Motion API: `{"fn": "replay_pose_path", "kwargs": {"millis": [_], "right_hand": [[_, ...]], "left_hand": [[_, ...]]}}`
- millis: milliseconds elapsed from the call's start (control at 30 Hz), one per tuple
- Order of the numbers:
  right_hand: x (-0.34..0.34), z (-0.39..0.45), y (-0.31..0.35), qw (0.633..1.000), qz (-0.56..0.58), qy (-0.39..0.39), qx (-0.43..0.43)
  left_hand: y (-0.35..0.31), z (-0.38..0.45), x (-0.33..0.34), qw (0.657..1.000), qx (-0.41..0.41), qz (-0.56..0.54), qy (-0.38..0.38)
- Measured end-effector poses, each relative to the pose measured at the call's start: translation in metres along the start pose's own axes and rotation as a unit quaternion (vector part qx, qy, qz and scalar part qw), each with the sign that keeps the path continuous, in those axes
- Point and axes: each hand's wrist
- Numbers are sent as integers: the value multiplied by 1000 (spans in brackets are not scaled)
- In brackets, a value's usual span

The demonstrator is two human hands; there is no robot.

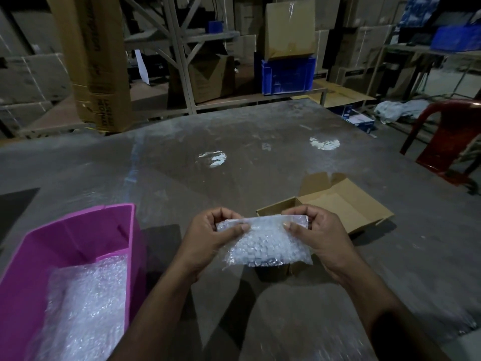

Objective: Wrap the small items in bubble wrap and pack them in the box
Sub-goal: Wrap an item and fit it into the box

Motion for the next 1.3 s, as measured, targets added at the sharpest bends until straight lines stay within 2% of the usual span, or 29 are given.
{"fn": "replay_pose_path", "kwargs": {"millis": [167,333,533,667,833,933,1133,1300], "right_hand": [[0,3,2,998,-51,-12,-22],[-5,5,-4,999,-25,10,-21],[-9,9,-8,999,-22,-1,-25],[-7,13,-8,1000,12,2,-12],[-9,14,-7,1000,-10,18,20],[-11,13,-7,999,-41,7,11],[-11,12,-5,999,-35,15,18],[-16,14,-6,999,-11,8,30]], "left_hand": [[4,3,0,996,12,82,42],[1,0,6,996,-8,6,85],[1,1,6,997,-19,5,79],[4,4,11,998,12,16,55],[7,9,9,999,17,33,32],[8,10,7,999,3,43,15],[10,10,7,991,-9,119,51],[8,9,12,998,-18,9,68]]}}
Point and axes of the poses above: each hand's wrist, its own z-axis towards the middle knuckle, its own x-axis out of the palm, y = z × x, and after that the axes turned 2 degrees about y, right-handed
